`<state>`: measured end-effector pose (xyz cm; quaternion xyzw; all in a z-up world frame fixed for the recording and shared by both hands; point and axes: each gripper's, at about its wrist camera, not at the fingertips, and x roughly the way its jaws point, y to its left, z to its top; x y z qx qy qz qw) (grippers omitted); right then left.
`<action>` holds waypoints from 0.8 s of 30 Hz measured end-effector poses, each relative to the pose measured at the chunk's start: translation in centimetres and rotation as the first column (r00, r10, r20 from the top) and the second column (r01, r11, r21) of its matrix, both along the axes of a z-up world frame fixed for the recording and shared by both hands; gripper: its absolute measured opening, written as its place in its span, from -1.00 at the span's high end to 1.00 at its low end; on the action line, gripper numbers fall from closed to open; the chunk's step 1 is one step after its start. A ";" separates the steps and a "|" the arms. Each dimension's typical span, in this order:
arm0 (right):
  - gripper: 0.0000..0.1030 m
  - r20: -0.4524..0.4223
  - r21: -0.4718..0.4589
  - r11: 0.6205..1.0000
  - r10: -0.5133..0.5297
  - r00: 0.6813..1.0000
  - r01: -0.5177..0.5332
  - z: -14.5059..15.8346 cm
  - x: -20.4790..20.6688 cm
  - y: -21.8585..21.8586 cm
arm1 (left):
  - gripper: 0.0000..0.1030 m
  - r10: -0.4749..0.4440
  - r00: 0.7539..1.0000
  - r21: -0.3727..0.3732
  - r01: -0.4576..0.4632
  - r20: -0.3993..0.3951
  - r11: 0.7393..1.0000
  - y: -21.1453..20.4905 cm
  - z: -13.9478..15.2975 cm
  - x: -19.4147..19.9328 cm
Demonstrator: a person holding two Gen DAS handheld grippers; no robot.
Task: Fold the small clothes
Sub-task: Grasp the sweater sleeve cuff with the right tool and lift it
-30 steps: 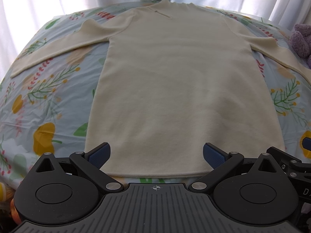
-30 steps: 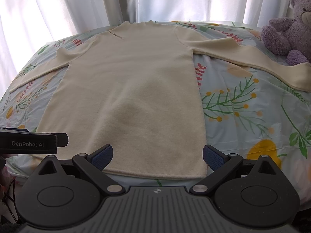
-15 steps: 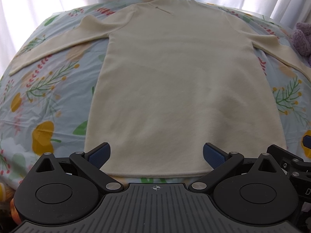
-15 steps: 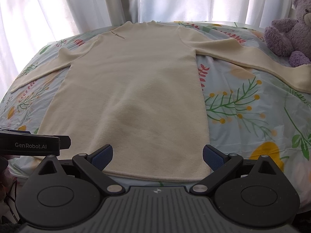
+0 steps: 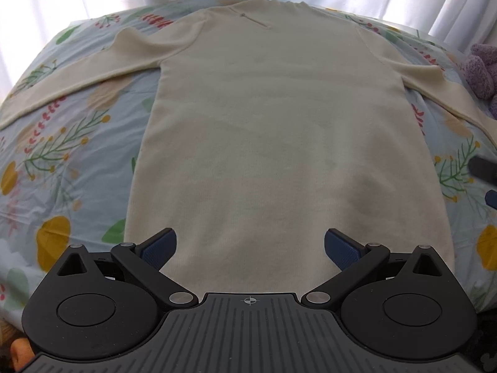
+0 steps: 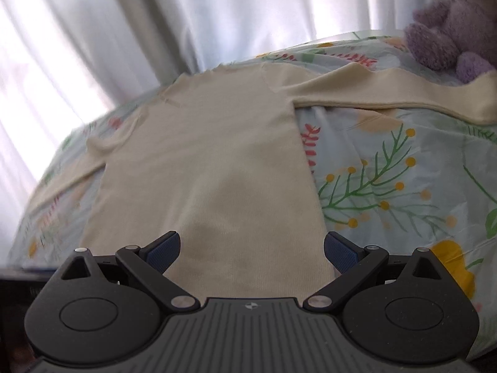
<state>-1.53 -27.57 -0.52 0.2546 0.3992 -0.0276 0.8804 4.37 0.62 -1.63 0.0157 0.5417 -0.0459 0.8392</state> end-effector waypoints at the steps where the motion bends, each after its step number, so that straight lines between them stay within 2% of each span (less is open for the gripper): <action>1: -0.91 0.023 0.057 0.997 -0.059 0.998 0.057 -0.2 0.4 -2.0 | -1.00 0.007 1.000 -0.014 -0.007 -0.001 1.000 0.2 -0.2 0.5; 3: -0.78 0.066 0.149 0.971 -0.198 0.978 0.186 -0.6 1.4 -6.7 | -1.00 0.023 1.000 -0.036 -0.023 0.001 0.999 0.8 -0.7 1.4; 6: -0.43 0.118 0.174 0.913 -0.392 0.912 0.370 -1.1 2.3 -12.8 | -1.00 0.046 0.999 -0.058 -0.045 0.025 0.997 1.5 -1.8 2.9; 8: 0.13 0.116 0.175 0.865 -0.493 0.862 0.471 -1.7 2.7 -16.3 | -1.00 0.067 0.997 -0.058 -0.066 0.031 0.996 1.8 -2.7 3.9; 10: 0.22 0.090 0.185 0.809 -0.579 0.810 0.558 -2.9 3.0 -19.7 | -1.00 0.090 0.995 -0.061 -0.088 0.032 0.994 1.8 -3.5 4.8; 15: 0.22 0.023 0.202 0.684 -0.719 0.695 0.701 -6.5 2.4 -26.4 | -1.00 0.177 0.983 -0.067 -0.175 0.036 0.982 1.5 -5.2 6.3; 18: 0.22 -0.001 0.243 0.646 -0.746 0.666 0.724 -8.6 2.2 -29.0 | -1.00 0.215 0.973 -0.042 -0.213 0.080 0.976 0.8 -5.4 6.5; 19: 0.22 0.000 0.257 0.644 -0.746 0.666 0.721 -9.1 2.2 -29.6 | -1.00 0.224 0.971 -0.034 -0.222 0.083 0.975 0.4 -5.5 6.5; 24: 0.22 0.069 0.267 0.679 -0.721 0.690 0.683 -10.4 2.7 -30.7 | -1.00 0.234 0.970 0.024 -0.236 0.065 0.972 -0.5 -5.8 6.7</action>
